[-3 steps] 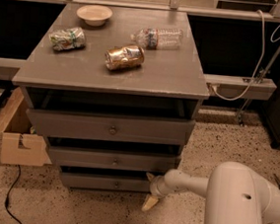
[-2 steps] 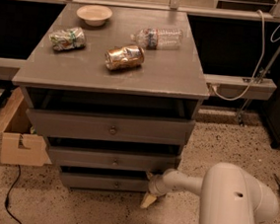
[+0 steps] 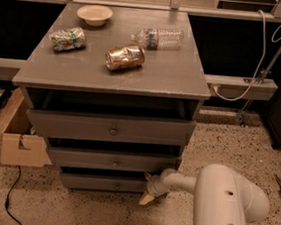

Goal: Open bottom drawer

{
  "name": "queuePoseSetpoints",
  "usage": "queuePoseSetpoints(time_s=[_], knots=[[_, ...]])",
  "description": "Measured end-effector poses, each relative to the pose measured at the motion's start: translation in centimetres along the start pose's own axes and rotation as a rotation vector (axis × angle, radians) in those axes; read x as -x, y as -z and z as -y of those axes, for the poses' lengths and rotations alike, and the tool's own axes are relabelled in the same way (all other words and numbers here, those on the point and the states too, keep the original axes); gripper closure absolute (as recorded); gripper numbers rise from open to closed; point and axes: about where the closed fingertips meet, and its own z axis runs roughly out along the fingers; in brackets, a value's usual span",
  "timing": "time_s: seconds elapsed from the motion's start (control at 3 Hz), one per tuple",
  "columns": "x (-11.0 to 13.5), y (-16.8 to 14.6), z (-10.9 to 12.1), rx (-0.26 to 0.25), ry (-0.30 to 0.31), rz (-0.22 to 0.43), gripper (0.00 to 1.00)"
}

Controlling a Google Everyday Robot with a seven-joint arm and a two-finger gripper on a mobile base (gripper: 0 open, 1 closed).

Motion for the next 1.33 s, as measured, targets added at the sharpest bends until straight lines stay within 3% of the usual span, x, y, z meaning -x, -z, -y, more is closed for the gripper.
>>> queuePoseSetpoints(time_s=[0.33,1.0,1.33], knots=[[-0.8,-0.3,-1.6,0.049,-0.007,0.000,0.40],[-0.2,1.1,-1.5,0.052,-0.008,-0.001,0.87],[0.0,1.5,-1.5,0.052,-0.008,-0.001,0.92]])
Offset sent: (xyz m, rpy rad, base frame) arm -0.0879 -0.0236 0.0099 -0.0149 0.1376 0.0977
